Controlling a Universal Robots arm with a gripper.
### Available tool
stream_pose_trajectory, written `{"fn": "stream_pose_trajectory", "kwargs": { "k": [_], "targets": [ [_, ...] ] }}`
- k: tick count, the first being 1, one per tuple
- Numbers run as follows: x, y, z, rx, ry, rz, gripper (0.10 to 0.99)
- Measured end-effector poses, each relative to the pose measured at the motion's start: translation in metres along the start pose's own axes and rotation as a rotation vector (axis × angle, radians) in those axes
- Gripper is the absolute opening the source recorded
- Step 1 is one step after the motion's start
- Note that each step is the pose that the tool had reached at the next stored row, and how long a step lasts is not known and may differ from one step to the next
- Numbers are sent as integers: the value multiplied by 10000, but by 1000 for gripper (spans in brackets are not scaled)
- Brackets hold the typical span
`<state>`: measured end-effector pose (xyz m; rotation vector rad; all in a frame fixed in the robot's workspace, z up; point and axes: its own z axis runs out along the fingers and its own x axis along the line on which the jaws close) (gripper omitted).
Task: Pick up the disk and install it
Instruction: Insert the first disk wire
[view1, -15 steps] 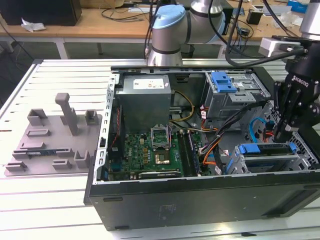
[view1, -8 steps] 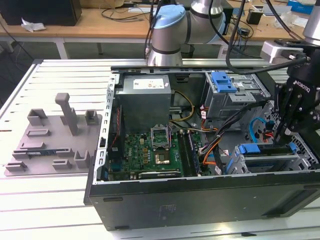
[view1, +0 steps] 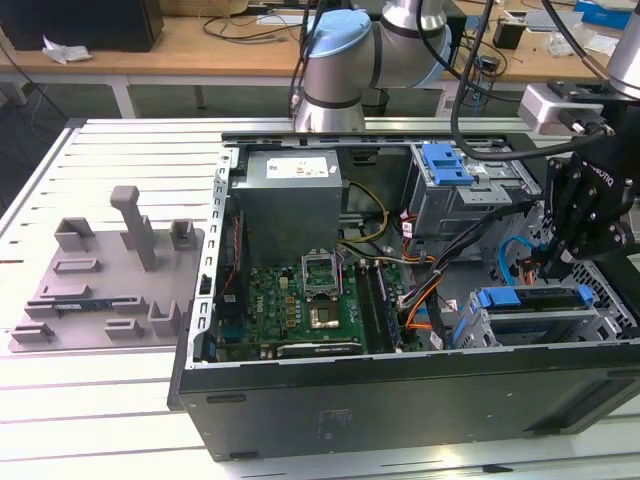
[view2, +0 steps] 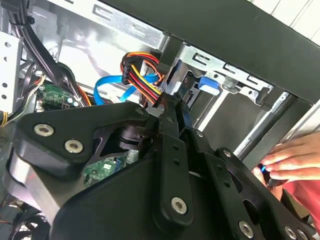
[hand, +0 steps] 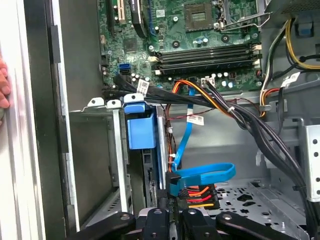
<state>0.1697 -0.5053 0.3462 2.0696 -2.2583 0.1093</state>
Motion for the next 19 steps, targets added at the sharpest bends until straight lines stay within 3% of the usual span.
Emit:
{"fn": "stream_pose_trajectory", "kwargs": {
  "k": [16,19],
  "targets": [
    [1,2,1,3,-10,-8,169],
    [12,1,2,22,-86,-6,169]
  ]
}}
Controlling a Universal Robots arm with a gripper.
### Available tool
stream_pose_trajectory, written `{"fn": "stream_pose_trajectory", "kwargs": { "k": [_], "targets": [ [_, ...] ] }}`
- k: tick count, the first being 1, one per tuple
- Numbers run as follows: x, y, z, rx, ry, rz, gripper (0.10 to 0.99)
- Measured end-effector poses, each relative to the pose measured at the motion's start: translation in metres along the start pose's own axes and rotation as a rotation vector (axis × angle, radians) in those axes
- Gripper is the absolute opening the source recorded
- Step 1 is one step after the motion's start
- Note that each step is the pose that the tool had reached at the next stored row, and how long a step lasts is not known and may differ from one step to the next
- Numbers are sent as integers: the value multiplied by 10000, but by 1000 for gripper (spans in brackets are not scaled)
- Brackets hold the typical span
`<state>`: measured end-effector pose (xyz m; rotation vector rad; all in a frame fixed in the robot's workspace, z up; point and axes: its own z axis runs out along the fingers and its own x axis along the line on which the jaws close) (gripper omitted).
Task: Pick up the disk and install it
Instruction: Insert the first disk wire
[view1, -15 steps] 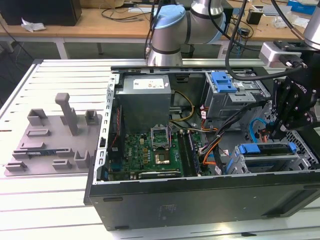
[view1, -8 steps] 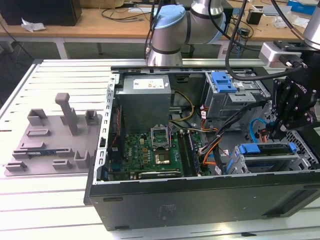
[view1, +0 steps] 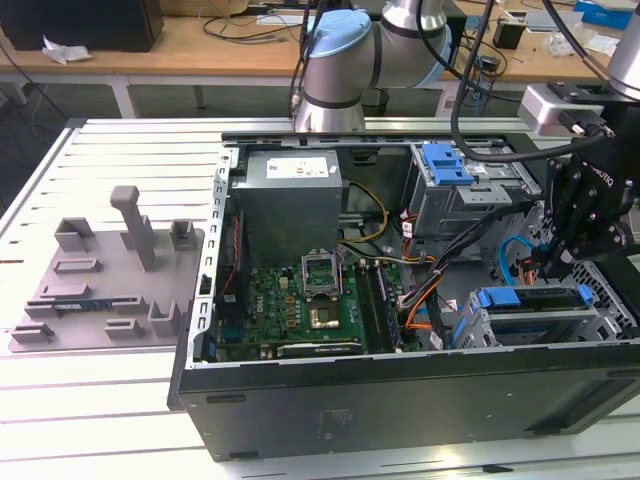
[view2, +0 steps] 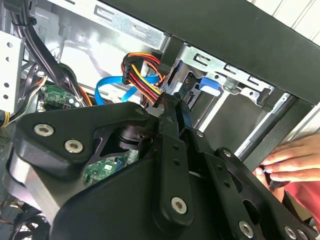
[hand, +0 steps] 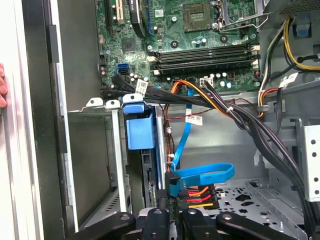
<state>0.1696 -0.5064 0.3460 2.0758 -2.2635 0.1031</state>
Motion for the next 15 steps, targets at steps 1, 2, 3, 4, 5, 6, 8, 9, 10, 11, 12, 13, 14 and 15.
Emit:
{"fn": "stream_pose_trajectory", "kwargs": {
  "k": [1,2,3,4,5,6,8,9,10,11,12,13,14,15],
  "targets": [
    [16,-1,1,0,-10,0,169],
    [27,-2,2,0,-14,0,169],
    [40,-2,4,4,-27,1,169],
    [51,-2,4,13,-51,3,169],
    [63,-2,6,30,-95,4,169],
    [78,-1,7,61,-166,6,169],
    [104,1,9,109,-288,12,169],
    [116,3,11,127,-346,14,169],
    [127,5,12,131,-391,14,169],
    [132,7,12,131,-409,13,169],
    [133,8,12,130,-413,13,169],
    [133,8,13,130,-416,13,169],
    [133,9,12,130,-416,14,169],
    [134,9,12,130,-417,14,169]
  ]
}}
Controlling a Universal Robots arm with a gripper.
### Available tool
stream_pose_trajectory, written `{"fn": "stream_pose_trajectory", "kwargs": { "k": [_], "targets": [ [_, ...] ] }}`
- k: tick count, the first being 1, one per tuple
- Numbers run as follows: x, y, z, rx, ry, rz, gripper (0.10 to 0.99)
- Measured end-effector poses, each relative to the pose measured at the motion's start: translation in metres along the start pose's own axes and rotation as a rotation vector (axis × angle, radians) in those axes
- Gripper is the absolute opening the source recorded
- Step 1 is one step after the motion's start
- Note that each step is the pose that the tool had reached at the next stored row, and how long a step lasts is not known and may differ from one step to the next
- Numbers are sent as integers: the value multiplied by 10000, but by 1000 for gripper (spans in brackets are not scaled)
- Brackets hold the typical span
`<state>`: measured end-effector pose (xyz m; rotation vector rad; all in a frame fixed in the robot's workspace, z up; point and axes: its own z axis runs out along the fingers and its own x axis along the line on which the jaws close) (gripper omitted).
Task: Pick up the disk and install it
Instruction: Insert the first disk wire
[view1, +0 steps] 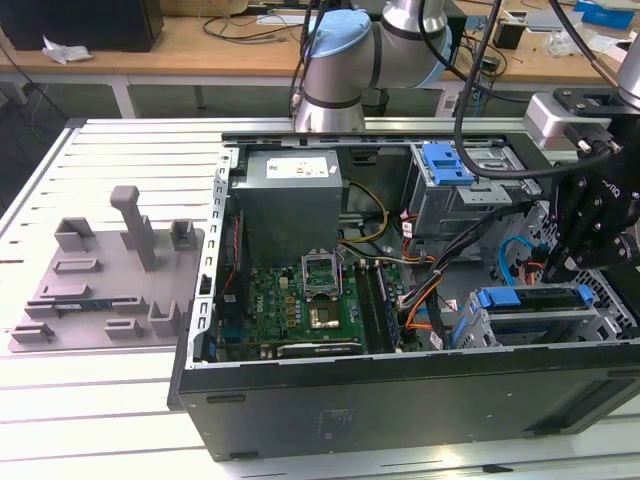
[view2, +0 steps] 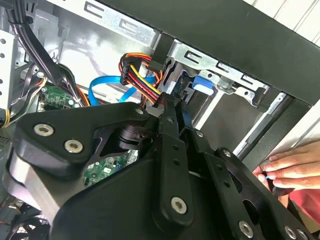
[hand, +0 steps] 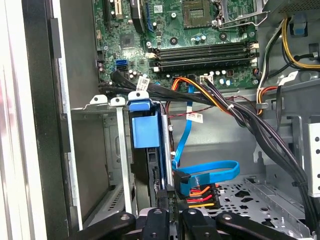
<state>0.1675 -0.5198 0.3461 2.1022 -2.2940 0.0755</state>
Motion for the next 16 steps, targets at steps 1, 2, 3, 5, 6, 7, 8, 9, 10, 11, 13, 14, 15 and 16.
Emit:
{"fn": "stream_pose_trajectory", "kwargs": {
  "k": [1,2,3,5,6,7,8,9,10,11,13,14,15,16],
  "targets": [
    [0,0,0,0,-1,0,169],
    [1,0,0,0,-1,0,169],
    [3,0,0,0,-3,0,169],
    [8,-1,-1,0,-7,0,169],
    [14,-1,-3,-1,-13,0,169],
    [19,-2,-3,-1,-20,0,169],
    [33,-3,-7,-3,-36,0,169],
    [45,-4,-12,-5,-49,0,169],
    [50,-5,-14,-5,-55,0,169],
    [54,-5,-15,-5,-59,1,169],
    [68,-6,-17,-5,-61,1,169],
    [78,-7,-18,-5,-62,0,169],
    [84,-8,-20,-5,-62,1,169],
    [91,-8,-22,-5,-63,1,169]
  ]
}}
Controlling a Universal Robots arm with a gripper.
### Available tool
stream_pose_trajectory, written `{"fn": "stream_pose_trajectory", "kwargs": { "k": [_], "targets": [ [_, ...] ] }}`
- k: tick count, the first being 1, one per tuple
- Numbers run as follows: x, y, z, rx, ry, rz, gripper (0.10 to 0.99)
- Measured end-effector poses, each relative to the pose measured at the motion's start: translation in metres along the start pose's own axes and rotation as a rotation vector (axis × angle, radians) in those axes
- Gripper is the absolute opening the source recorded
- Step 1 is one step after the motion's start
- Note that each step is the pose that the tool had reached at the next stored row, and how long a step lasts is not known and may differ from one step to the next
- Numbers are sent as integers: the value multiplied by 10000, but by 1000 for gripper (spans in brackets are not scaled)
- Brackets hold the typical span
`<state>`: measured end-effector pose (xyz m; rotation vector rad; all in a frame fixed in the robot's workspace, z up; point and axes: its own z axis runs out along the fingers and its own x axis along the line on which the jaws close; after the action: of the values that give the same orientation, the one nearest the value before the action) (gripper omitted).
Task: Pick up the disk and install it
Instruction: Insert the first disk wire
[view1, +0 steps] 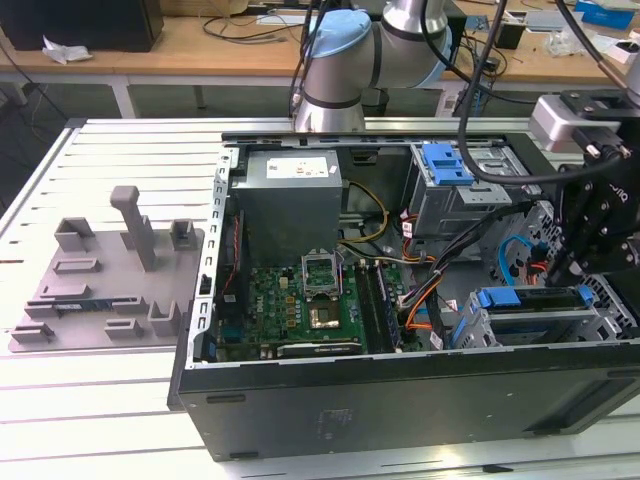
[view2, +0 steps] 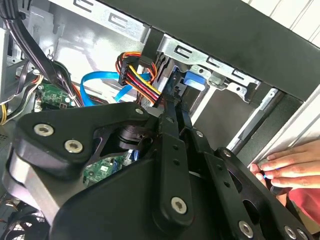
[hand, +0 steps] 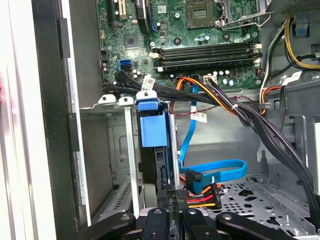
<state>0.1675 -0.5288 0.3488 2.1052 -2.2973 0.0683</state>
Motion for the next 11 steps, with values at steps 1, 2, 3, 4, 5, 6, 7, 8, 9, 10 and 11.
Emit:
{"fn": "stream_pose_trajectory", "kwargs": {
  "k": [1,2,3,4,5,6,7,8,9,10,11],
  "targets": [
    [6,0,-2,0,-2,0,169],
    [13,-1,-4,0,-3,0,169],
    [26,-2,-9,-1,-7,0,169],
    [33,-3,-11,-1,-9,0,169],
    [41,-4,-14,-1,-14,0,169],
    [47,-4,-17,-2,-20,0,169],
    [54,-5,-20,-2,-25,1,169],
    [60,-5,-22,-3,-33,1,169],
    [61,-5,-22,-3,-35,0,169],
    [61,-5,-22,-3,-36,1,169],
    [61,-5,-22,-3,-37,0,169]
  ]
}}
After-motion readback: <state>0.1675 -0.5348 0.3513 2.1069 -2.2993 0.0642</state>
